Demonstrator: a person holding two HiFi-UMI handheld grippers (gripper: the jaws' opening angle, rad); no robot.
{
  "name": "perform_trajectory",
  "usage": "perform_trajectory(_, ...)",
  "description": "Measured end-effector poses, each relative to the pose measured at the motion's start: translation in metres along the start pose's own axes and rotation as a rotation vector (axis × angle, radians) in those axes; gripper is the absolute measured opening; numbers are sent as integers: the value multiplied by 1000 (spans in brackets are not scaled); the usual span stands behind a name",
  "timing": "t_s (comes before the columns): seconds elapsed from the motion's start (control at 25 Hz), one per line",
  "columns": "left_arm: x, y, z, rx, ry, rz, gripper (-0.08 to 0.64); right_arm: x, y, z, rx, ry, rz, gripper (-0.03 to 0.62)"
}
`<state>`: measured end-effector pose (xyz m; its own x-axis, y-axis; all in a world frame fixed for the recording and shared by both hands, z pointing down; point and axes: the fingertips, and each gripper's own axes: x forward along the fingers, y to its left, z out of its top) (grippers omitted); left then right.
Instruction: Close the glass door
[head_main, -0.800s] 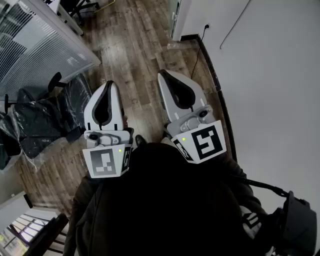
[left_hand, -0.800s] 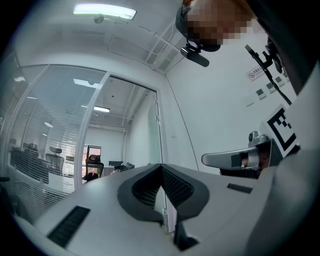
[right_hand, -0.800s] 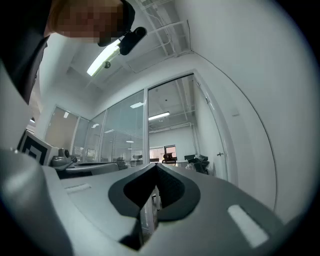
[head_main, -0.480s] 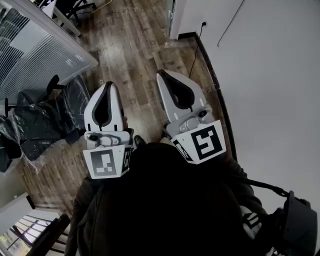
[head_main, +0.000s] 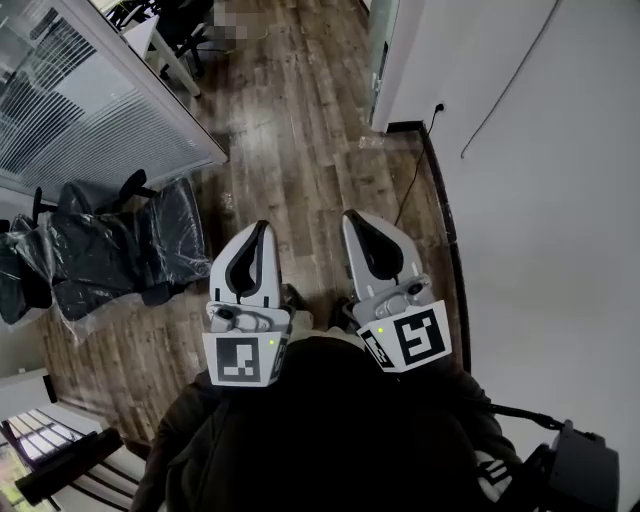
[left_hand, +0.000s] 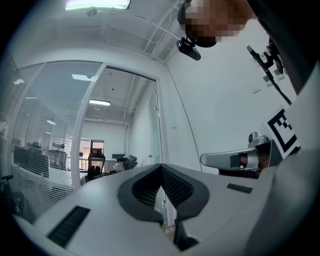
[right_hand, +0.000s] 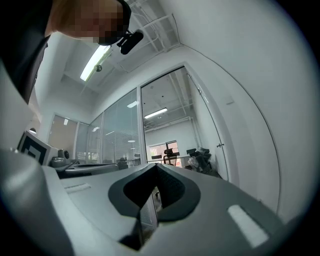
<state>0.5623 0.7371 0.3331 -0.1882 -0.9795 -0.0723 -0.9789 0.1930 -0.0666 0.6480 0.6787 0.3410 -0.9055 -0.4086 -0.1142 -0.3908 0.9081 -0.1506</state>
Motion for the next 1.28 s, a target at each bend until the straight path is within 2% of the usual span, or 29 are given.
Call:
perform_trajectory(0.12, 8, 17, -13, -7, 63, 16, -3, 23, 0, -6, 17, 22, 18, 2)
perform_trajectory(0.32, 45, 63, -31, -29, 57, 30, -3, 82, -4, -26, 14, 57, 50, 2)
perform_trajectory(0.72, 196, 194, -28, -76, 7, 32, -3, 281, -43, -15, -58, 70, 69, 2)
perform_trajectory(0.88, 237, 241, -22, -84, -13, 58, -3, 341, -49, -6, -92, 63, 96, 2)
perform_trajectory(1.12, 286, 285, -25, -97, -25, 71, -3, 406, -68, 1, -112, 48, 101, 2)
perform_trajectory(1.28, 327, 300, -38, -94, -6, 55, -3, 442, -92, -6, -110, 44, 87, 2)
